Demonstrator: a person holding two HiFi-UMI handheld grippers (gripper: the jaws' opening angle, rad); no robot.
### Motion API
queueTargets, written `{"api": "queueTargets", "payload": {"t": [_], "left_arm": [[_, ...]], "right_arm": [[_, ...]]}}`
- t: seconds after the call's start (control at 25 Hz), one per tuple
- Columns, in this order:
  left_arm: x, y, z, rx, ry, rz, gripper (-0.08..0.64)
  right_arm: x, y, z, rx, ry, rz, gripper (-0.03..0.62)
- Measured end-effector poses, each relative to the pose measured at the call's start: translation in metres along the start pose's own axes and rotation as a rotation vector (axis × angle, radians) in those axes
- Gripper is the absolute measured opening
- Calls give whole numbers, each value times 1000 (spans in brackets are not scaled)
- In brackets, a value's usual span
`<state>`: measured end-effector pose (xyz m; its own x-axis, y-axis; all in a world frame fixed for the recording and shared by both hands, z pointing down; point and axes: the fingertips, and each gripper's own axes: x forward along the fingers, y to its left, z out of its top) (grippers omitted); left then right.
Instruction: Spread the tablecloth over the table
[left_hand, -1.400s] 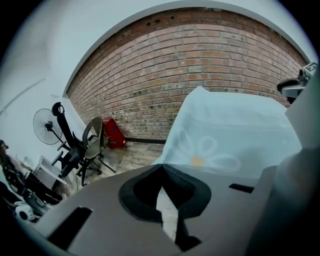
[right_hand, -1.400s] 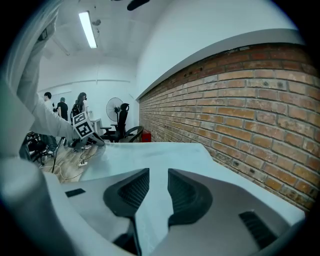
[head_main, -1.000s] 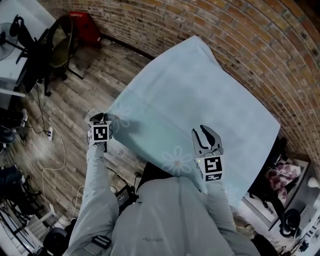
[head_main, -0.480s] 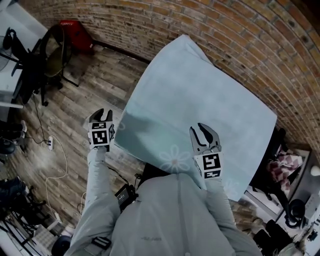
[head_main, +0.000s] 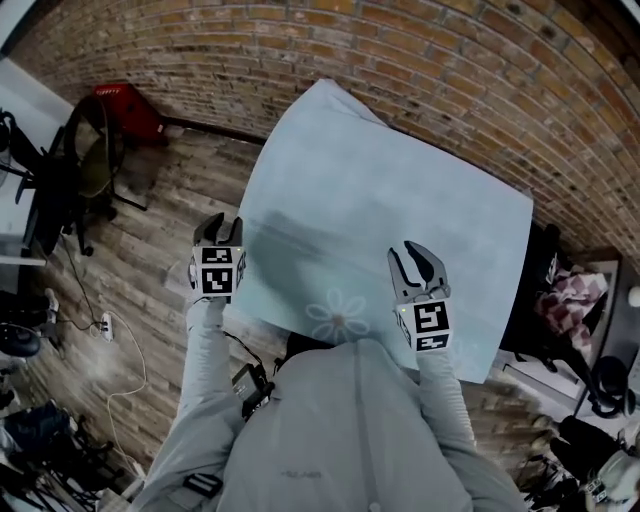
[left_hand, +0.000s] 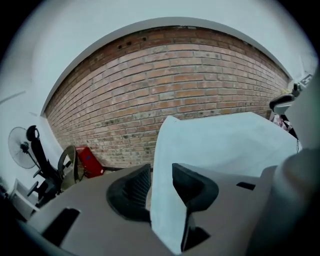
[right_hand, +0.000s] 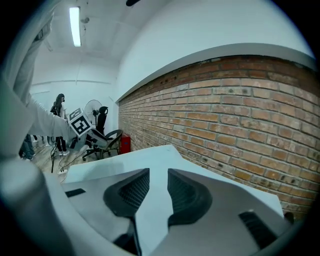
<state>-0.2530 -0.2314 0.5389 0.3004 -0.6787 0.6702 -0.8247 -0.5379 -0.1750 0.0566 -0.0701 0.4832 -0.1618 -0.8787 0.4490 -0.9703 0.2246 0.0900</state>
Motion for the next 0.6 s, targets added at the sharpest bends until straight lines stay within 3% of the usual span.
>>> {"api": "queueTargets", "payload": {"t": [0.4, 0.6], "left_arm": [[-5, -126, 98, 123, -199, -227, 150], [-17, -195, 125, 165, -262, -348, 149]], "right_arm": [[-72, -66, -4, 82, -65, -222, 118], [-117, -106, -14, 119, -82, -333, 118]]}}
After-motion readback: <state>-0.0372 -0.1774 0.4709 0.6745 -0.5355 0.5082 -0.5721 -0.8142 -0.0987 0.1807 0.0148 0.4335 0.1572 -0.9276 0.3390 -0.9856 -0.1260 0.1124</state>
